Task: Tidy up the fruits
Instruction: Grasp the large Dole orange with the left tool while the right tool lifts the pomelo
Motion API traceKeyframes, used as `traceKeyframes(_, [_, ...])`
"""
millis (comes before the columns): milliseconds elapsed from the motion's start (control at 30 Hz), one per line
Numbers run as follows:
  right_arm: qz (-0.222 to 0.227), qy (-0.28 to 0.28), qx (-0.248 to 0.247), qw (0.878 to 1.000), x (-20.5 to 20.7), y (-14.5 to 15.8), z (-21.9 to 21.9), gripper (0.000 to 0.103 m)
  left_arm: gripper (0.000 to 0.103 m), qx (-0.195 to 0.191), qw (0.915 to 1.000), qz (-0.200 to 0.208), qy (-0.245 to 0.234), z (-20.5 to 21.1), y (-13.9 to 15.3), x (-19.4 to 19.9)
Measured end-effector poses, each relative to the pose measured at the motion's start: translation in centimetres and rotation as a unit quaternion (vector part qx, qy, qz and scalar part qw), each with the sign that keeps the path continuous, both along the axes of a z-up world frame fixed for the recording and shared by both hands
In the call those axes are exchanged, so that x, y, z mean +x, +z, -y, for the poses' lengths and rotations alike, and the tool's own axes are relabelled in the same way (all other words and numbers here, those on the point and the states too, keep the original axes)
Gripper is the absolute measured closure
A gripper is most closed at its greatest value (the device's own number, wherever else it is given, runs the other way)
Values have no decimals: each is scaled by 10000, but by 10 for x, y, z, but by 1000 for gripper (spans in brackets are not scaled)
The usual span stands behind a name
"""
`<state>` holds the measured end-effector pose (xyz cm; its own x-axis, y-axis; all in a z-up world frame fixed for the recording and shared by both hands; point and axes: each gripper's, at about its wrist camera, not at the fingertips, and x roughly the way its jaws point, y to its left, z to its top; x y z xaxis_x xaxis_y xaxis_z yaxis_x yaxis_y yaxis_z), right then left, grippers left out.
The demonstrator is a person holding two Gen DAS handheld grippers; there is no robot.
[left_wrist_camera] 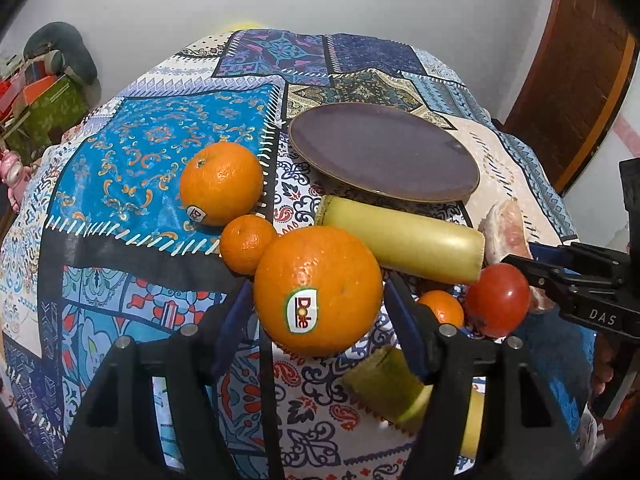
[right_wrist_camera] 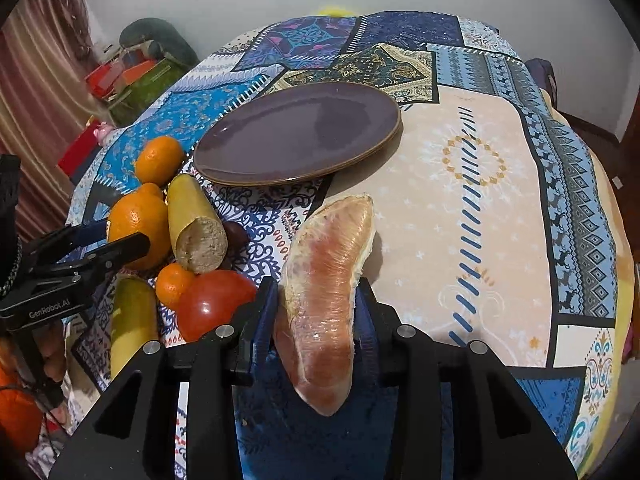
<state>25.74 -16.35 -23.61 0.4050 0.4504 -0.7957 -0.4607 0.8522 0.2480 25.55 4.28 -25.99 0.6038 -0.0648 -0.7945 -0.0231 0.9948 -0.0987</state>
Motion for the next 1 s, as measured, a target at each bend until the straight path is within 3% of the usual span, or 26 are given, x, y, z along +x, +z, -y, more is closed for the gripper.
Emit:
traceKeyframes(167, [-99, -191, 31, 9998, 9, -5, 1, 54, 36, -55, 10000, 37, -21, -2, 0, 1])
traceKeyframes(500, [-45, -263, -43, 9996, 11, -5, 3, 58, 37, -44, 9998, 86, -186, 2, 10, -7])
traceKeyframes(1000, [801, -332, 167, 9961, -6, 60, 8, 60, 38, 110, 9970, 650, -397, 10, 62, -13])
